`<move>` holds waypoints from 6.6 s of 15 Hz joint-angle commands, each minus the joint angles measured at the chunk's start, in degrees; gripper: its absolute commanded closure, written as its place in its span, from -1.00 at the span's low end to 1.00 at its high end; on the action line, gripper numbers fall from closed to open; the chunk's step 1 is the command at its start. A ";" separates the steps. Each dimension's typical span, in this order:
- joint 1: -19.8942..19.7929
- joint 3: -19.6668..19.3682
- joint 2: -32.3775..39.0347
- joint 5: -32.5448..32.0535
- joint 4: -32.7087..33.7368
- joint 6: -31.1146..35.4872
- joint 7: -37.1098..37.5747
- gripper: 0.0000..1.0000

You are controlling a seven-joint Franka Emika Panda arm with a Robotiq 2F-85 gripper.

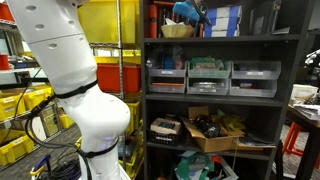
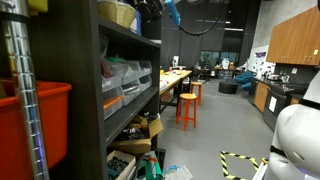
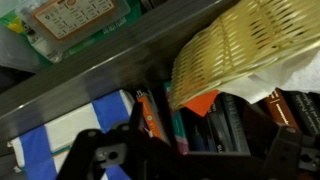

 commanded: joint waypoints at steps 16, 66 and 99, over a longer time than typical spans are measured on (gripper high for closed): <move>-3.72 -1.29 -3.80 13.65 -2.65 -16.57 4.71 -0.52; -9.96 -3.21 -2.05 12.78 7.22 -14.24 18.26 0.96; -24.91 -13.15 15.97 19.69 10.03 -17.66 22.72 0.96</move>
